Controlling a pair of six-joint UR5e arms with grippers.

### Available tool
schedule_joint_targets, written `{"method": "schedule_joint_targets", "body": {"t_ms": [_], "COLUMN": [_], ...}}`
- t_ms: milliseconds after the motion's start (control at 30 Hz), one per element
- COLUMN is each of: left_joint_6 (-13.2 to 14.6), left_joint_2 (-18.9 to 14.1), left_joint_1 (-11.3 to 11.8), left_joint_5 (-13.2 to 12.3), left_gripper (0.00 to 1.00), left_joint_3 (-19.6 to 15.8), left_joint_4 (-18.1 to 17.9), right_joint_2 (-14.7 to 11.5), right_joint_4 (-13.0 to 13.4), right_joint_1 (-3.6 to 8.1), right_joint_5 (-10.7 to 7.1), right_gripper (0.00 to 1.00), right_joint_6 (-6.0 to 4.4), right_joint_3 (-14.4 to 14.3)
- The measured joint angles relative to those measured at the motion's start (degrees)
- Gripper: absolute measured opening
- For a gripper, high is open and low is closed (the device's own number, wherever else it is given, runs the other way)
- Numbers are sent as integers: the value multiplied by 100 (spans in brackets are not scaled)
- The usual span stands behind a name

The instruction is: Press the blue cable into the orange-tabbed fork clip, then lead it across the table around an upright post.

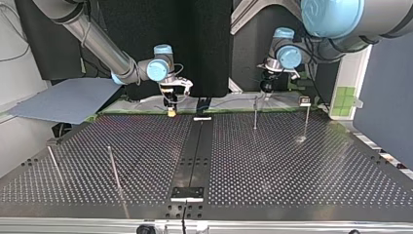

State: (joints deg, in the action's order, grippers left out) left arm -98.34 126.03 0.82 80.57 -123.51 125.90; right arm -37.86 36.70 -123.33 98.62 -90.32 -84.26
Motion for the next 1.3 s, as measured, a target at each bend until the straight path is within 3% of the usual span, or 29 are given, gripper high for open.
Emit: {"method": "schedule_joint_targets", "body": {"t_ms": [567,1300], "left_joint_6": [8,-78], "left_joint_2": [-84,-84], "left_joint_1": [-177,-267], "left_joint_5": [-99,12], "left_gripper": [100,100], "left_joint_3": [-55,-53], "left_joint_4": [157,117], "right_joint_2": [9,12], "right_joint_4": [-12,-44], "right_joint_1": [-17,-15], "right_joint_5": [-1,-44], "right_gripper": [0,0], "right_joint_6": [-36,-49], "right_joint_3": [0,0]}}
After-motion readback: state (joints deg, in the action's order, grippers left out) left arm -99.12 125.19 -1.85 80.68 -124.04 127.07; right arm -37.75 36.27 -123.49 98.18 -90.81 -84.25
